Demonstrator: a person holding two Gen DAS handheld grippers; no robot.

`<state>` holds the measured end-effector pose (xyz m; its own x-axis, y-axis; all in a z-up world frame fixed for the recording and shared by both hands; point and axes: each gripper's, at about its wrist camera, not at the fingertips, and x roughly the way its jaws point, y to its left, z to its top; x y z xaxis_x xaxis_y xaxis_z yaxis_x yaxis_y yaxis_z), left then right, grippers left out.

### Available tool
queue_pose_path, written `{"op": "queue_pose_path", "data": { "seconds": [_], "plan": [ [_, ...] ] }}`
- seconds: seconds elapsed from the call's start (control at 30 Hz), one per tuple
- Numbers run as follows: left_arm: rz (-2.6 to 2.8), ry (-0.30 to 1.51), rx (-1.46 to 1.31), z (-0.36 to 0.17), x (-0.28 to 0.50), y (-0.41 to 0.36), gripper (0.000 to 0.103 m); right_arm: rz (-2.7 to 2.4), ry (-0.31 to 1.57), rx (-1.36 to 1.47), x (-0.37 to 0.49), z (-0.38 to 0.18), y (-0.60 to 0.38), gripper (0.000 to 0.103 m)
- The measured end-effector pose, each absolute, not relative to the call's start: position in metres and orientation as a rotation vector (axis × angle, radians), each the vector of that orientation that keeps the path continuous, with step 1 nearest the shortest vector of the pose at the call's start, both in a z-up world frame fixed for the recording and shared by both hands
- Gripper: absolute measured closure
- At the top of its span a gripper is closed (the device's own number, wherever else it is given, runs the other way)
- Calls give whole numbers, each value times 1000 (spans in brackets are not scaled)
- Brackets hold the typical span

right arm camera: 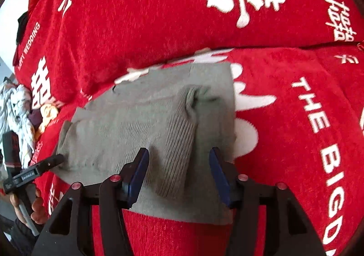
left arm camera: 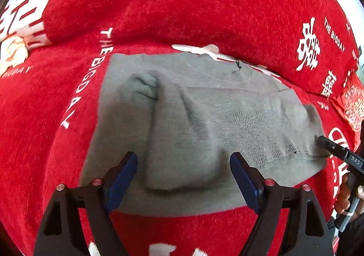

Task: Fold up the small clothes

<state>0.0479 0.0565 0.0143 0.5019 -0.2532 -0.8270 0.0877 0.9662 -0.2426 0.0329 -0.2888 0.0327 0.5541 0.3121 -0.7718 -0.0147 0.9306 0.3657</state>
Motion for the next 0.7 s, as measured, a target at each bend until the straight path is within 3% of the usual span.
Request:
{"op": "queue_pose_path", "data": {
  "seconds": [0.03,0.07,0.1,0.13,0.17,0.2,0.7],
  "plan": [
    [-207,1029,-166,13,51,52,29,202,974,344,34,30,-288,55],
    [-204,1034,-157,13,53,49,46,208,983,349,35,27,-288,66],
    [-192,1038,-147,13,55,47,48,216,989,352,36,25,-288,73],
    [-193,1031,-153,15,55,47,60,228,992,360,37,24,-288,87],
    [-200,1020,-159,19,54,49,84,241,994,368,37,24,-287,90],
    [-209,1022,-165,21,54,50,90,243,990,368,36,25,-287,91],
    [-181,881,-323,90,87,75,91,297,794,512,64,103,-295,93]
  ]
}}
